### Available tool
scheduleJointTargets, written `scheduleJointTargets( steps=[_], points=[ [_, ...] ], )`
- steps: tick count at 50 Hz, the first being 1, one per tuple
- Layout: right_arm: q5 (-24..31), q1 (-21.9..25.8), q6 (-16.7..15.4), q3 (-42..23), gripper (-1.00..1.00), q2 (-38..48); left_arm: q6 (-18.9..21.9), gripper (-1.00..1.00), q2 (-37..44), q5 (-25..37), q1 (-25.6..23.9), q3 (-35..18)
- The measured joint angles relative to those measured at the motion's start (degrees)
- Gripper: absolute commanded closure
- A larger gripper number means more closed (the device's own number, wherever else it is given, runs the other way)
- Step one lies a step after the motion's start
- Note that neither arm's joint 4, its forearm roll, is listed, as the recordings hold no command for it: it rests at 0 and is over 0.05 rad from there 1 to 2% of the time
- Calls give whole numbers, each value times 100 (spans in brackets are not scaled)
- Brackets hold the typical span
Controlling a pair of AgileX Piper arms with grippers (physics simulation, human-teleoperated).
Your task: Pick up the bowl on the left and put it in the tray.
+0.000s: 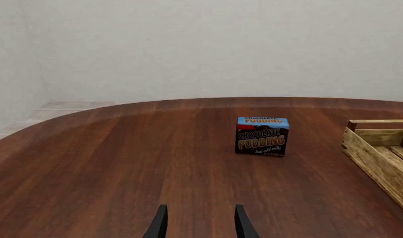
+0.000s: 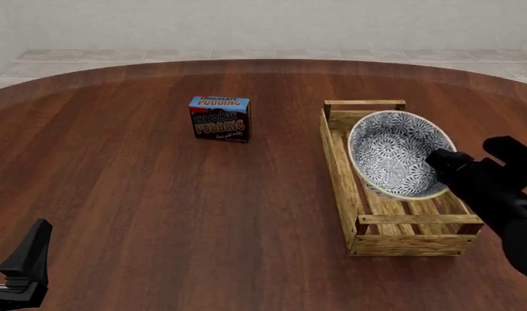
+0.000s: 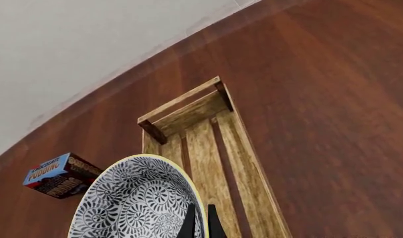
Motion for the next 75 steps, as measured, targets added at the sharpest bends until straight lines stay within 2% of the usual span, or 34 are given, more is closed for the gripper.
scheduleJointTargets(
  steps=[41,75],
  points=[
    [-331,-49,-21,-45,100,519,0,-100,0,0,0,0],
    [-429,-63,-176,-238,100,830,0,-100,0,0,0,0]
  ],
)
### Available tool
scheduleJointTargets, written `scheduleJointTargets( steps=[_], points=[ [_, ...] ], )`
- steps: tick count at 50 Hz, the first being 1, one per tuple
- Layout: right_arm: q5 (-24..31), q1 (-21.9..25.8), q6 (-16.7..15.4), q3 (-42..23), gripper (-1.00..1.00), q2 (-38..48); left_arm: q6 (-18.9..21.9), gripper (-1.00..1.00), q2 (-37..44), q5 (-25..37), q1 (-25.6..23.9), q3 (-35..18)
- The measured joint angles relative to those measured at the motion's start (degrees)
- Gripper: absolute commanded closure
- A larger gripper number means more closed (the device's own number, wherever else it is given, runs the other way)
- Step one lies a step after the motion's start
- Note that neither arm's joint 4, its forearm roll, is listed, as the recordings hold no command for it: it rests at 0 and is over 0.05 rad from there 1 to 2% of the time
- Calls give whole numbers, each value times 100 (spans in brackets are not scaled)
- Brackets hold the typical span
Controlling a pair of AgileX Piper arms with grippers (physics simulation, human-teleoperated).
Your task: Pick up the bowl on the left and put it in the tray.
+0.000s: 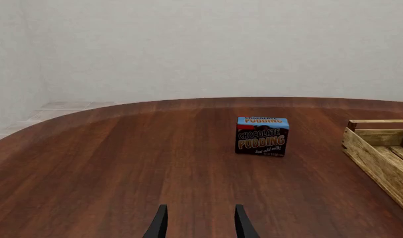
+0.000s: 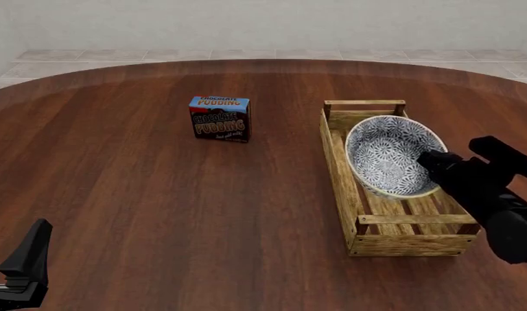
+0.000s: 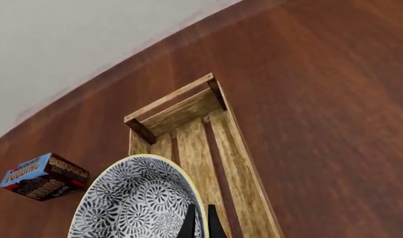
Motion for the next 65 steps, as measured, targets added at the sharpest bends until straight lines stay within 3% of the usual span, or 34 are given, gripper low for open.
scheduleJointTargets(
  steps=[65],
  points=[
    [-300,-113,-245,-434,100,943,0,-100,0,0,0,0]
  ],
)
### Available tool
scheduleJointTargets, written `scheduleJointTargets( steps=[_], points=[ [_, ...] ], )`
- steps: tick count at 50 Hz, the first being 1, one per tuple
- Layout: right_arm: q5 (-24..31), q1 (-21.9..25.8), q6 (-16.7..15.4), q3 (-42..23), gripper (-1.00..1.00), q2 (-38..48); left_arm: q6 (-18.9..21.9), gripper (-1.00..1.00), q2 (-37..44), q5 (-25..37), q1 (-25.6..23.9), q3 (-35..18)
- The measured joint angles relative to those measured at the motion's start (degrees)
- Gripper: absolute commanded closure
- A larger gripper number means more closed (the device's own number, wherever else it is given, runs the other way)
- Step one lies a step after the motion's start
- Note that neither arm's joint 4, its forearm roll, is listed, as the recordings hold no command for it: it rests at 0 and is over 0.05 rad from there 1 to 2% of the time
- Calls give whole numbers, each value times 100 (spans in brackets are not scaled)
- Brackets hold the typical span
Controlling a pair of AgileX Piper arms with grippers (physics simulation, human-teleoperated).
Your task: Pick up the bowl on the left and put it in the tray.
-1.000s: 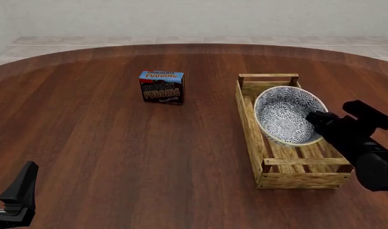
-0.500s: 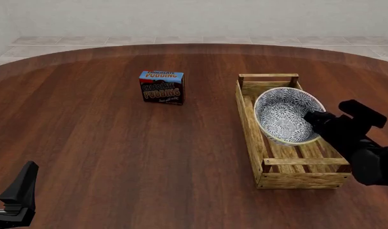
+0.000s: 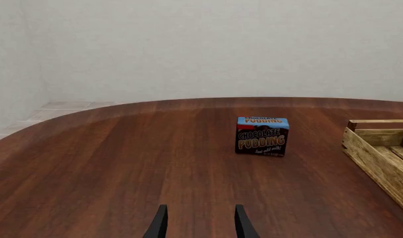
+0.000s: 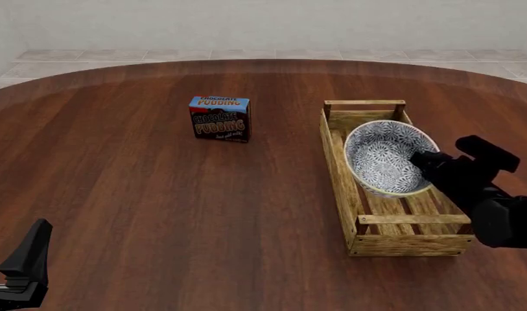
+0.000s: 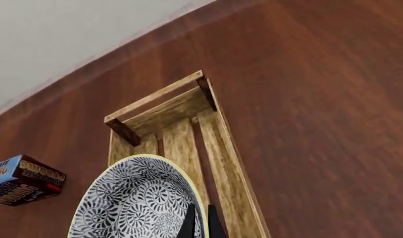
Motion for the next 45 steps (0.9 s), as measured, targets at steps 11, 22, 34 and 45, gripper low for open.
scheduleJointTargets(
  steps=[11,22,34,45],
  points=[
    [-33,-13,-33,-49,100,104,0,-100,0,0,0,0],
    [-59,-17,-77,-101,100,203,0,-100,0,0,0,0],
    [-51,-14,-136,-166,100,284,0,-100,0,0,0,0],
    [-59,-14,-159,-216,100,362,0,-100,0,0,0,0]
  ],
)
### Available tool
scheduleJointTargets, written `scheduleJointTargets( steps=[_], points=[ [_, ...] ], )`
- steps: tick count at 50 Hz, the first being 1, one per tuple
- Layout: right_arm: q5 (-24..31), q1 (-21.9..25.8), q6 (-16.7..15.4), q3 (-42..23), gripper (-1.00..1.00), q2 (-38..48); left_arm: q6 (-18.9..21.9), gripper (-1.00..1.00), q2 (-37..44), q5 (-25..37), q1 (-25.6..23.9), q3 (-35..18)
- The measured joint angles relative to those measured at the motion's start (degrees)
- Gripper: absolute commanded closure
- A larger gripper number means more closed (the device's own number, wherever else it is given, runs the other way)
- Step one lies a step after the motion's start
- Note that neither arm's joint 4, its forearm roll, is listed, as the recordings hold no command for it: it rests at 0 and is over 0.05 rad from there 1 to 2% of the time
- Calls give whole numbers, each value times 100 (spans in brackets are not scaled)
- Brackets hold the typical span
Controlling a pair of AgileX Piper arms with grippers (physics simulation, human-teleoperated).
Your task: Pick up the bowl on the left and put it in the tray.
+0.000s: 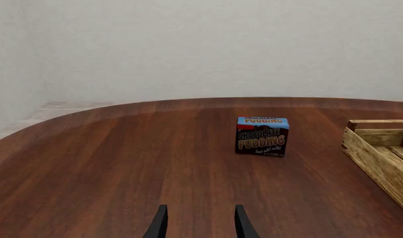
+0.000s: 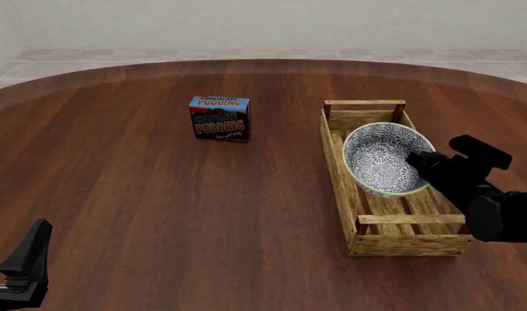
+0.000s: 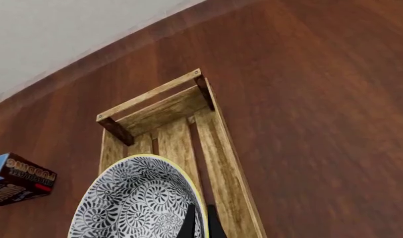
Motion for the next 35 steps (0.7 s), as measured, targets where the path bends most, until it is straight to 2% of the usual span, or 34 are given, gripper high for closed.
scheduleJointTargets(
  steps=[35],
  points=[
    [-77,-47,-59,-122,100,272,0,-100,0,0,0,0]
  ],
)
